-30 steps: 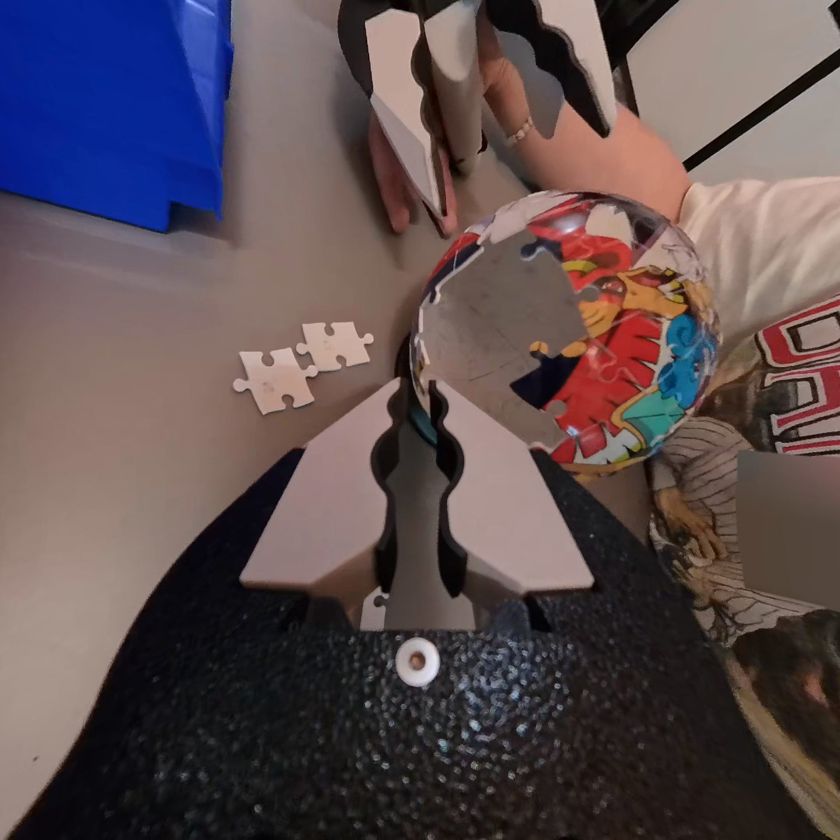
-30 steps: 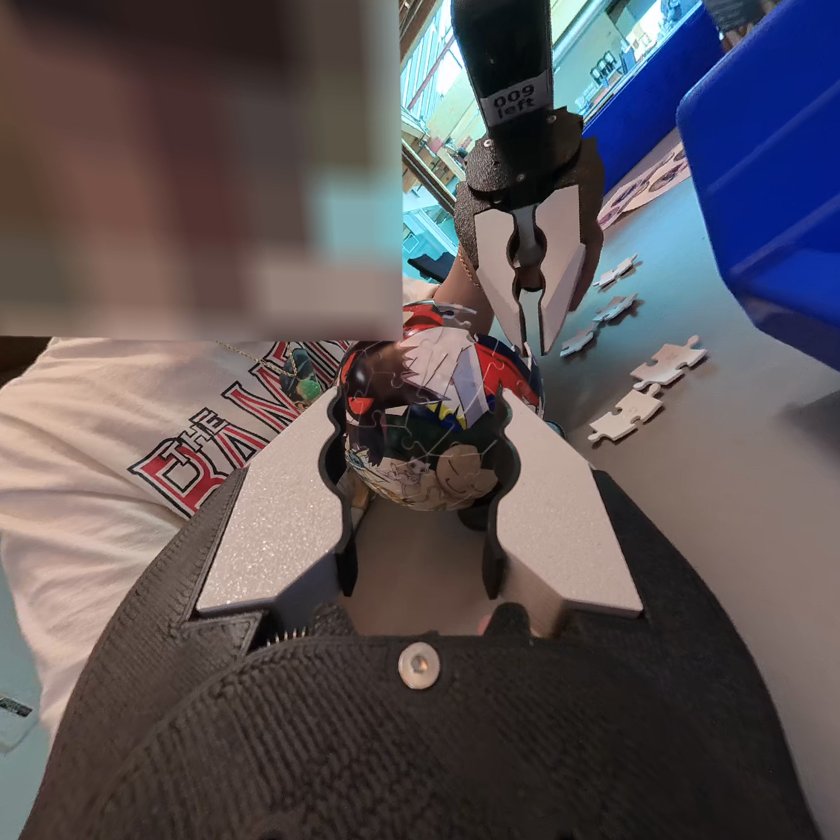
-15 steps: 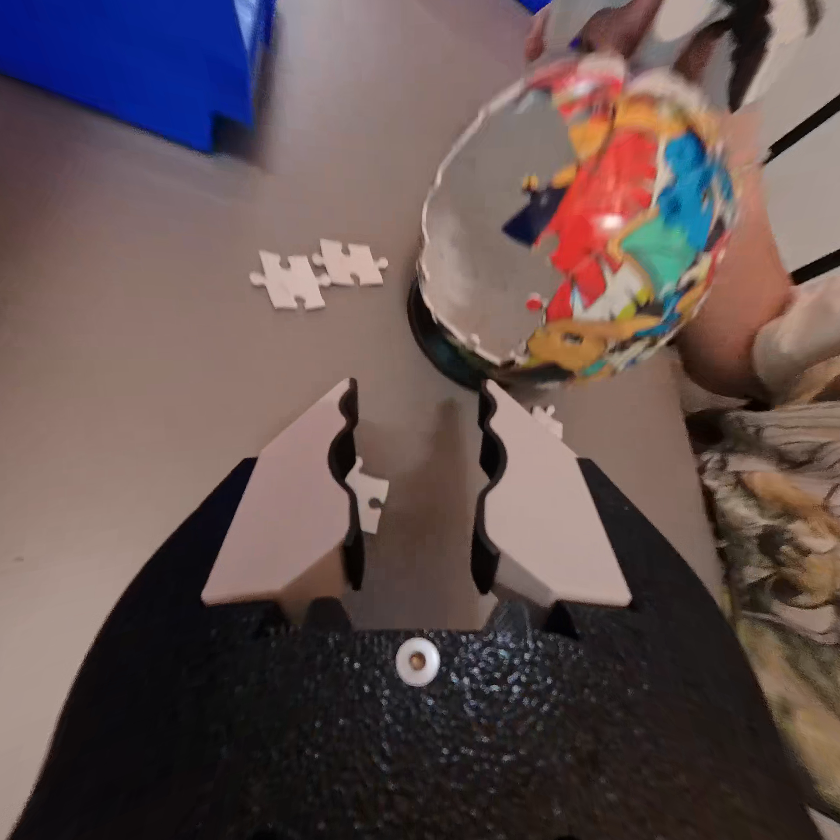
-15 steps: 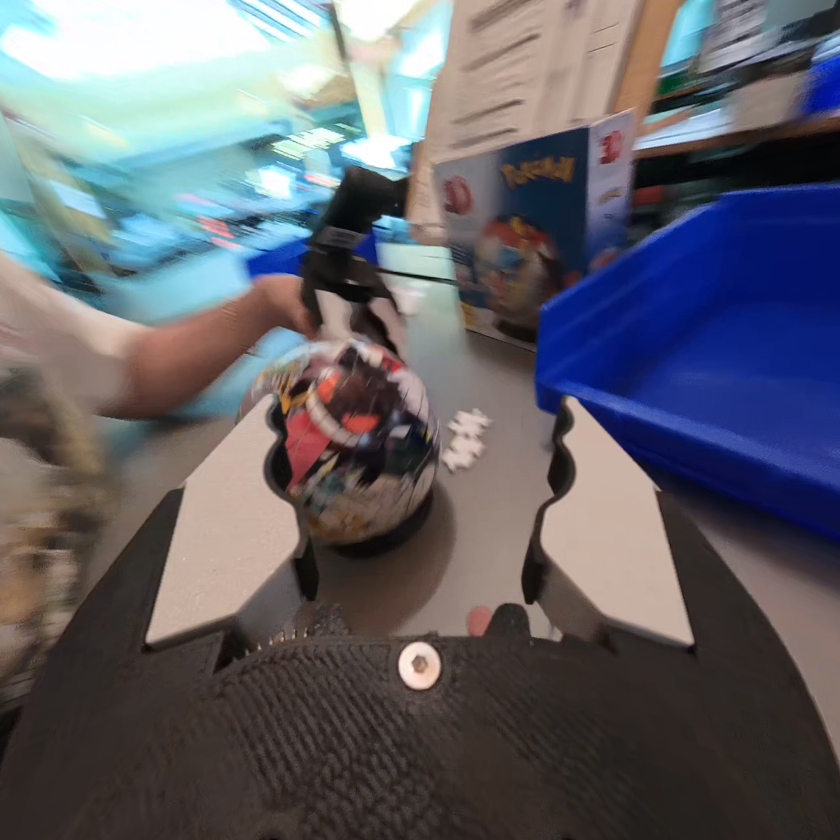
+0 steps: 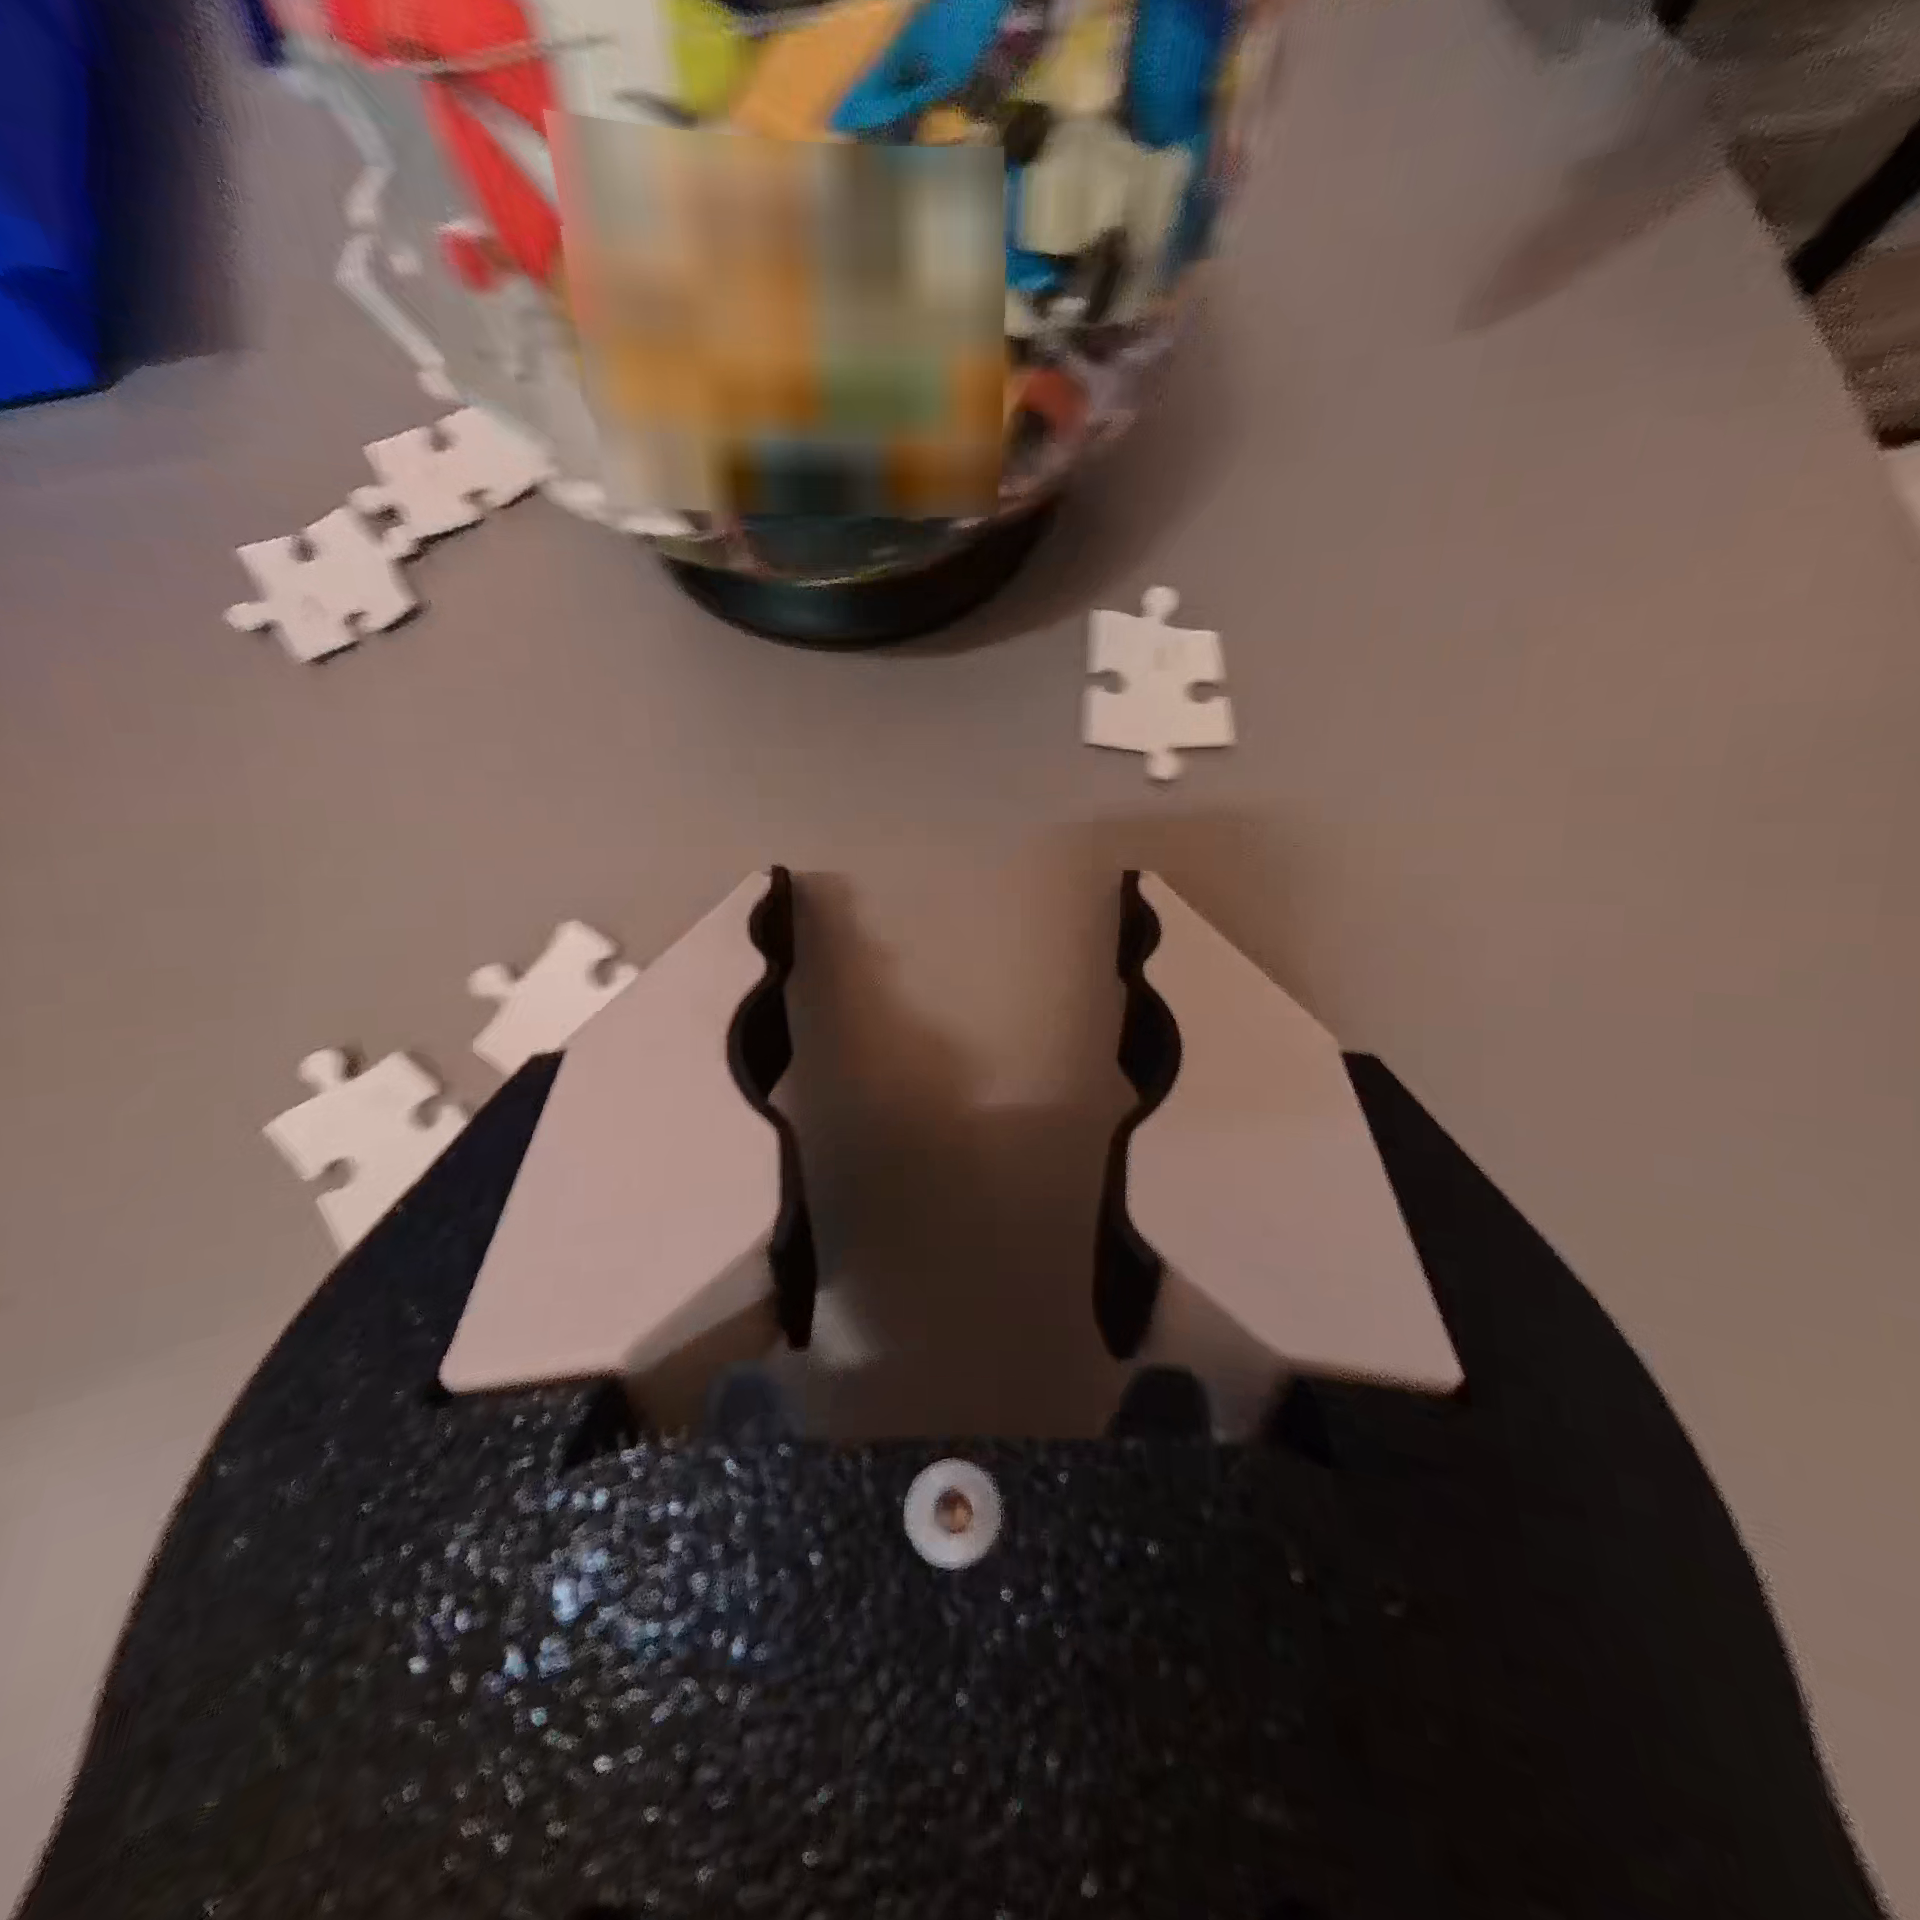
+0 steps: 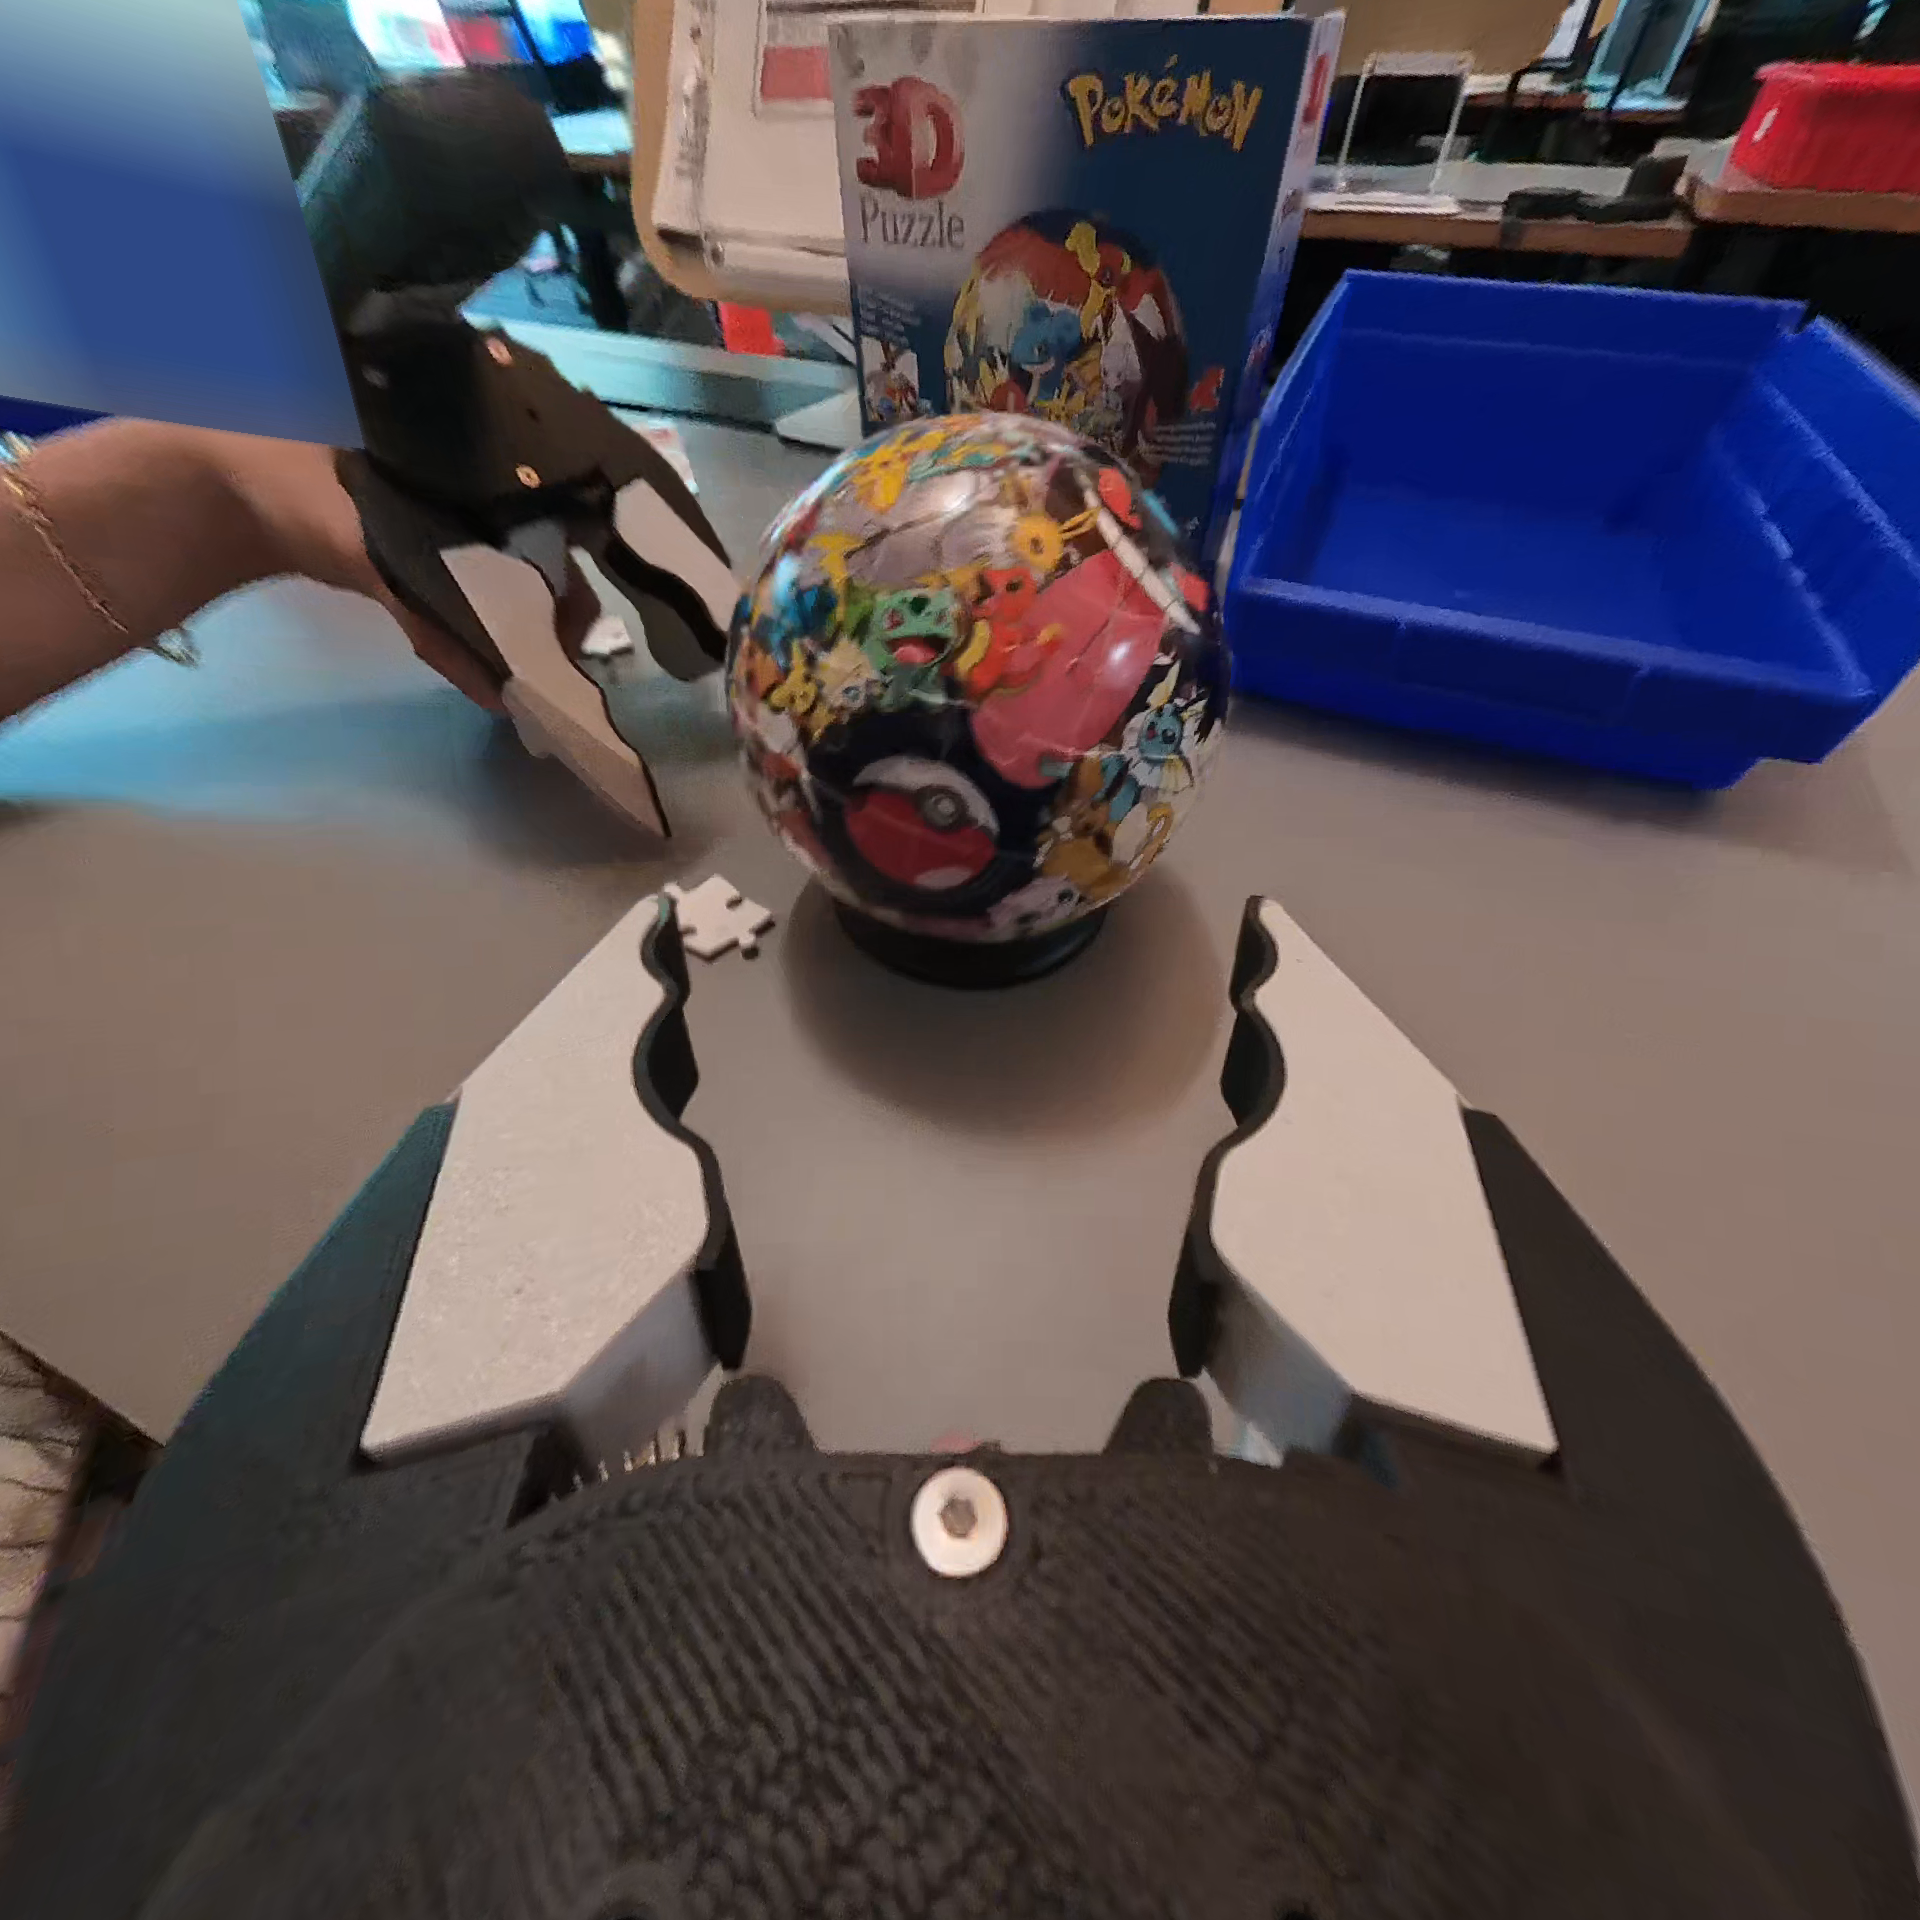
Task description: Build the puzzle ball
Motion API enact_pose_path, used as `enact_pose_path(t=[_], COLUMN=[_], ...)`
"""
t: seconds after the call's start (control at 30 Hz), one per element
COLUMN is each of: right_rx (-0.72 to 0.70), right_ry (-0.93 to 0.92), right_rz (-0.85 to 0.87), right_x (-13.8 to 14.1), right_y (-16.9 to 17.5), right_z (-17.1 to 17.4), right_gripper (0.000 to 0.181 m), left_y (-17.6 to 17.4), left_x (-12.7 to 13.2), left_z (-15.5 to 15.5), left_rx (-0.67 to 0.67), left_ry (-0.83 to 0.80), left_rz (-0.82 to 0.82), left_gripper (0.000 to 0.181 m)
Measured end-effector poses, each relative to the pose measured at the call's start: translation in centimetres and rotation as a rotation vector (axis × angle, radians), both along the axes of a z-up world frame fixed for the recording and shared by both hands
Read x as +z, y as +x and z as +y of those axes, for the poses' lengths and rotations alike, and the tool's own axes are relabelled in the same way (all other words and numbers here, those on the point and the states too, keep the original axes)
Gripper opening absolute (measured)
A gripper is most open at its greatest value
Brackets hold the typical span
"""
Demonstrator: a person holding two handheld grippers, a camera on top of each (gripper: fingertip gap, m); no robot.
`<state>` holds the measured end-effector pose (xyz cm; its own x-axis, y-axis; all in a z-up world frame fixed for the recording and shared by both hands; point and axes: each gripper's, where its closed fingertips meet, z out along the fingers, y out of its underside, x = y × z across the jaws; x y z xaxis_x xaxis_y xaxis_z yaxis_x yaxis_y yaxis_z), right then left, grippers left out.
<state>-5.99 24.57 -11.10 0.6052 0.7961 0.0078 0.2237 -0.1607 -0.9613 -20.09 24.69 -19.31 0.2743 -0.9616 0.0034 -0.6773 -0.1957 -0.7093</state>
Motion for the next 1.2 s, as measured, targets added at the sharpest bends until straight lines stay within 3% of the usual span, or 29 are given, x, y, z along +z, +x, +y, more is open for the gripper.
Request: enact_pose_path(t=[0.1, 0.23, 0.37, 0.4, 0.53, 0.93, 1.07, 1.2], right_rx=[-0.017, 0.037, 0.052, 0.053, 0.052, 0.071, 0.089, 0.108], right_ry=[0.067, 0.039, 0.008, 0.007, 0.006, -0.044, -0.064, -0.140], right_rz=[-0.084, -0.126, -0.113, -0.105, -0.126, -0.150, -0.150, 0.005], right_x=[-0.2, -1.0, -1.2, -1.0, -1.0, -1.8, -1.3, 1.1], right_y=[-0.2, -1.3, -2.1, -2.2, -2.5, -3.0, -3.4, -4.3], right_z=[-1.7, -3.7, -3.9, -3.8, -3.4, -4.1, -4.8, -5.5], right_gripper=[0.087, 0.067, 0.062, 0.060, 0.057, 0.051, 0.043, 0.043], left_y=[1.7, 3.1, 2.9, 2.9, 3.9, 3.9, 3.9, 3.3], left_x=[0.2, -0.1, -0.1, -0.1, -0.1, 0.2, 2.9, 7.7], left_z=[-2.1, -2.1, -0.9, -1.0, -2.5, -2.8, -3.1, -2.4], left_rx=[-0.055, 0.006, 0.093, 0.082, 0.005, -0.034, -0.117, -0.128], left_ry=[0.002, -0.034, -0.033, -0.015, 0.026, 0.022, 0.154, 0.428], left_rz=[-0.023, -0.018, 0.009, 0.016, -0.003, -0.044, -0.081, -0.086], left_gripper=[0.058, 0.053, 0.029, 0.030, 0.003, 0.002, 0.002, 0.002])
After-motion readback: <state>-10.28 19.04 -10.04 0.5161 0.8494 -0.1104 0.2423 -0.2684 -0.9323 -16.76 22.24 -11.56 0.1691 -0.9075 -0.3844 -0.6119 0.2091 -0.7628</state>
